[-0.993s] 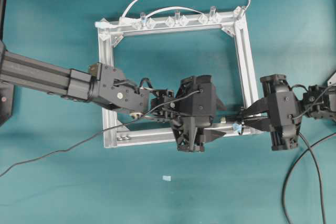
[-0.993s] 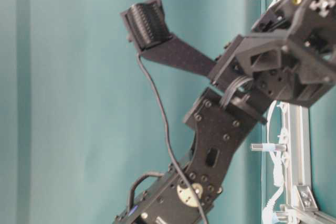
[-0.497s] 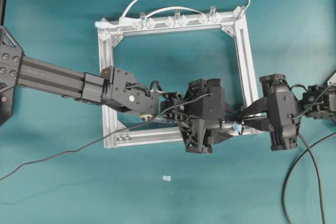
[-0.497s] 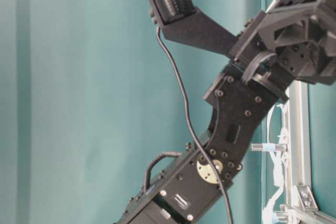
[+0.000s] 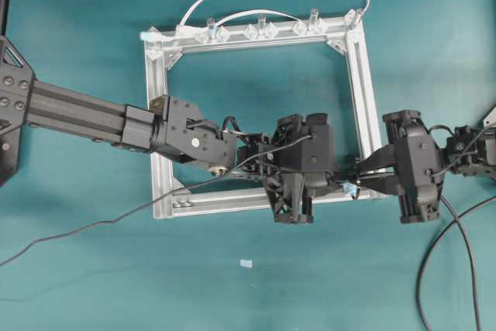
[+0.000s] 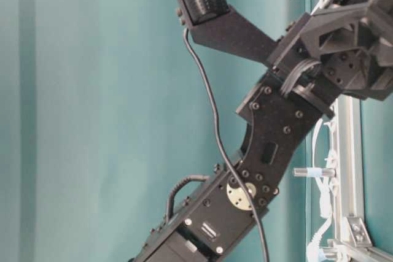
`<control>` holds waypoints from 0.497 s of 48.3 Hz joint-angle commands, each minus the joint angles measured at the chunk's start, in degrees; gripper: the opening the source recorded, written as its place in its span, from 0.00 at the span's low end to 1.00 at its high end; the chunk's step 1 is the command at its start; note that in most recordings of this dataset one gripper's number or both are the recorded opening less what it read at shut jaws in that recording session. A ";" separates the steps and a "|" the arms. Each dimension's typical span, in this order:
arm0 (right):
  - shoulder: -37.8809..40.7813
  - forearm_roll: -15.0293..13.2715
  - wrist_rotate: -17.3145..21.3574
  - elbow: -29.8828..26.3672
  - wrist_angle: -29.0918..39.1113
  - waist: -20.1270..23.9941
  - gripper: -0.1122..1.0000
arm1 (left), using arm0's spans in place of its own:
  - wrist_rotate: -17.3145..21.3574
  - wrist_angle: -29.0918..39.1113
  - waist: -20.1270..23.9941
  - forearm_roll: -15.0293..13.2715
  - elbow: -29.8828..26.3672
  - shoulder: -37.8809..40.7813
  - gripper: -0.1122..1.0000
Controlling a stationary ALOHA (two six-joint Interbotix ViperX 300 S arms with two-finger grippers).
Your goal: Insert the wire through the string loop located on the right side.
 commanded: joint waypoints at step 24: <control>-0.44 -0.18 -0.18 0.09 1.49 -0.18 0.23 | 0.00 0.09 -0.44 0.18 -1.23 -1.93 0.29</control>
